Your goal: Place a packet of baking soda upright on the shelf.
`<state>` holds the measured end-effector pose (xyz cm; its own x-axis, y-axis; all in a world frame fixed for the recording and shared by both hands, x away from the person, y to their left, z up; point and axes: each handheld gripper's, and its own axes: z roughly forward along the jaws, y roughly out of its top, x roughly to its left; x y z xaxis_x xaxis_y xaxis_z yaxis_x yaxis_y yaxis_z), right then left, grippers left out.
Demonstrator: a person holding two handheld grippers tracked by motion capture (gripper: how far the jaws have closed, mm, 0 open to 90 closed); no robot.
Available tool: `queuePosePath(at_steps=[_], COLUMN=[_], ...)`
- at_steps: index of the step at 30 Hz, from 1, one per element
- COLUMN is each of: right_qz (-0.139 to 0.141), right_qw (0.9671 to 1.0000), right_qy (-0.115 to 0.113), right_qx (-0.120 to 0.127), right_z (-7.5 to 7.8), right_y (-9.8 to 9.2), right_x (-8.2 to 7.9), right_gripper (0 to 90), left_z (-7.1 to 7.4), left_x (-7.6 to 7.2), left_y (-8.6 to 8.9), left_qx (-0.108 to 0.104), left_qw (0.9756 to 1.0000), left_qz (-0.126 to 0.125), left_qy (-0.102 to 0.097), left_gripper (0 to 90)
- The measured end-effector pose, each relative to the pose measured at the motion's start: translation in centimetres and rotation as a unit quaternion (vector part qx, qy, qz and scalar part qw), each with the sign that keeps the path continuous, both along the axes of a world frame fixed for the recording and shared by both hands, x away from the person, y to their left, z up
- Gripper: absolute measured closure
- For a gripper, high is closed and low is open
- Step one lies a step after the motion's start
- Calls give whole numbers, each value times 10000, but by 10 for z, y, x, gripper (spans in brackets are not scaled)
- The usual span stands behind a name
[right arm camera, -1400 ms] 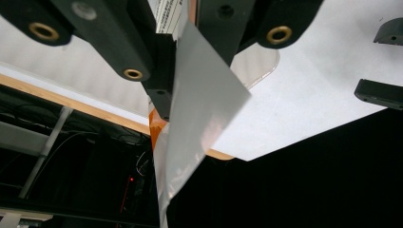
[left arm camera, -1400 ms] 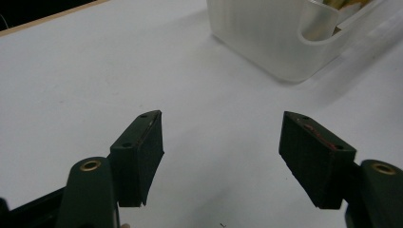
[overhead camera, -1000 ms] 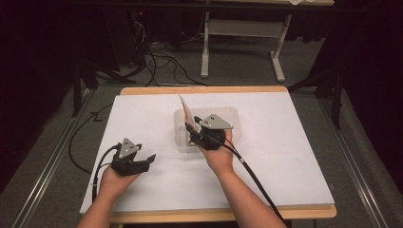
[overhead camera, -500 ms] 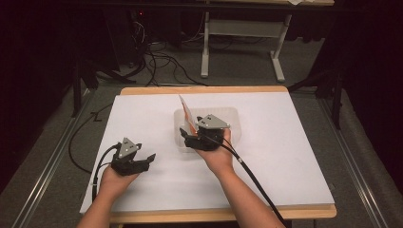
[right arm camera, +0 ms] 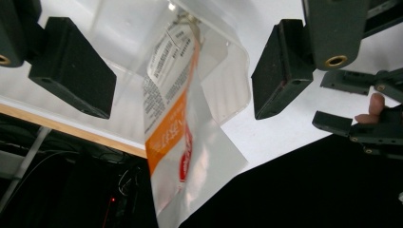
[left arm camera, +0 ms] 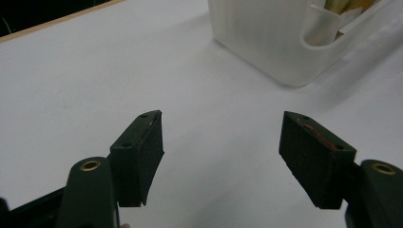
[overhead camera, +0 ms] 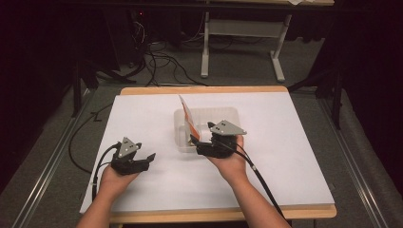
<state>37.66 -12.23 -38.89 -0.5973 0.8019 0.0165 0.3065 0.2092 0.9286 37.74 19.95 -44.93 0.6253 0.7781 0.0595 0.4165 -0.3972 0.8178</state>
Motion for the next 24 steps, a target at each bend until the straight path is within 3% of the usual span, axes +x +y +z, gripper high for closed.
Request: queuePosePath(at_steps=[7, 13, 14, 15, 19, 22, 23, 24], right_qz=[-63, -203, -297, -297, -549, -872, -872, -1035], right_qw=[10000, 9998, 9995, 9995, 9982, 9959, 9959, 9943], right_qy=[-37, -74, -93, -93, -83, -56, -56, -12], right_qx=[33, 8, -68, -68, -204, -234, -234, -245], right_z=[3, 4, 4, 4, 2, -1, -1, -4], right_y=[-24, -56, -69, -69, -99, -131, -131, -147], right_x=[-14, -28, -32, -32, -40, -50, -50, -57], right_gripper=[261, 266, 266, 266, 264, 265, 265, 267], left_z=[0, 0, -1, -1, 0, 0, 0, -1], left_x=[0, -1, -2, -2, -4, -5, -5, -6], left_y=[-1, -1, -2, -2, -3, -4, -4, -4], left_qx=[38, 56, 84, 84, 107, 160, 157, 156], left_qw=[10000, 10000, 10000, 10000, 9999, 9999, 9999, 9999], left_qz=[4, 0, 1, 1, -11, -16, -15, -9], left_qy=[6, -21, -23, -23, -36, -48, -44, -55], left_gripper=[319, 317, 317, 317, 318, 317, 317, 318])
